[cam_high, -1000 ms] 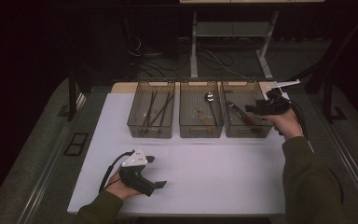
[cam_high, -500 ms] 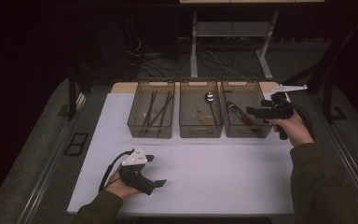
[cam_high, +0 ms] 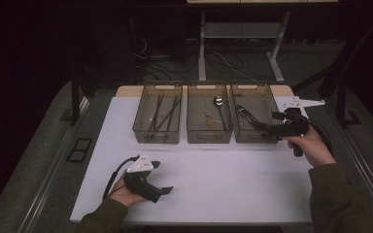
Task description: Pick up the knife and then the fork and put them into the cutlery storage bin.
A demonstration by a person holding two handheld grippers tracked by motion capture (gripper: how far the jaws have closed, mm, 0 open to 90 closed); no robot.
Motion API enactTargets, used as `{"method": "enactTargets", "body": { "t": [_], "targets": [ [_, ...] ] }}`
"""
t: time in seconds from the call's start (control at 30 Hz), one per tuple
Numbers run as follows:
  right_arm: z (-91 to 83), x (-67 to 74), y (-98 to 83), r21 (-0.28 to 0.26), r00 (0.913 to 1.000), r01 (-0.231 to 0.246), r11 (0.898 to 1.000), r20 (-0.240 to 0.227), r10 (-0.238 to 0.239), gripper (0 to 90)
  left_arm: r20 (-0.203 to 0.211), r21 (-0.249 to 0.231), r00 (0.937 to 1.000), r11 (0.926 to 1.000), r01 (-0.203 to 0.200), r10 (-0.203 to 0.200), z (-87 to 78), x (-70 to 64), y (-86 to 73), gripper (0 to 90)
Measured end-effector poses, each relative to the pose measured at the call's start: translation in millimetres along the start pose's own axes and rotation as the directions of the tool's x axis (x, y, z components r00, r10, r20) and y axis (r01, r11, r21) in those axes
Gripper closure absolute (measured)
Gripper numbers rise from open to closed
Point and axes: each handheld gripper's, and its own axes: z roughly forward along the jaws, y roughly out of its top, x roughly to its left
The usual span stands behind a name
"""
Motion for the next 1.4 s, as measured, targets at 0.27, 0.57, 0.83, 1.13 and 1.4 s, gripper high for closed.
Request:
{"method": "enactTargets", "body": {
  "t": [0.27, 0.57, 0.83, 1.13, 1.4],
  "targets": [
    [-12.8, 17.6, -20.6, -0.033, 0.9988, 0.01, 0.999, -0.047, -0.011, 14.5, 0.001, 0.011, 1.0, 0.9999, -0.01, 0.01, -0.8, -0.4, -0.4, 0.0],
    [-20.9, 33.7, -41.9, -0.023, 0.9968, 0.042, 0.999, -0.068, -0.044, 14.5, 0.002, 0.011, 1.0, 0.9999, -0.01, 0.01, -1.0, -0.9, -0.5, 0.0],
    [-21.9, 47.6, -62.0, -0.006, 0.9957, 0.068, 0.998, -0.062, -0.068, 14.5, 0.0, 0.01, 0.9999, 0.9999, -0.011, 0.011, -0.4, -2.1, -0.2, 0.0],
    [-24.2, 60.7, -91.3, 0.026, 0.9952, 0.076, 0.997, -0.064, -0.074, 14.5, -0.001, 0.011, 0.9999, 0.9999, -0.013, 0.013, -0.7, -2.3, -0.2, 0.0],
    [-26.8, 72.5, -110.2, 0.061, 0.9933, 0.097, 0.993, -0.07, -0.092, 14.5, 0.0, 0.012, 0.9999, 0.9998, -0.014, 0.014, -1.1, -3.0, 0.0, 0.0]
  ]
}}
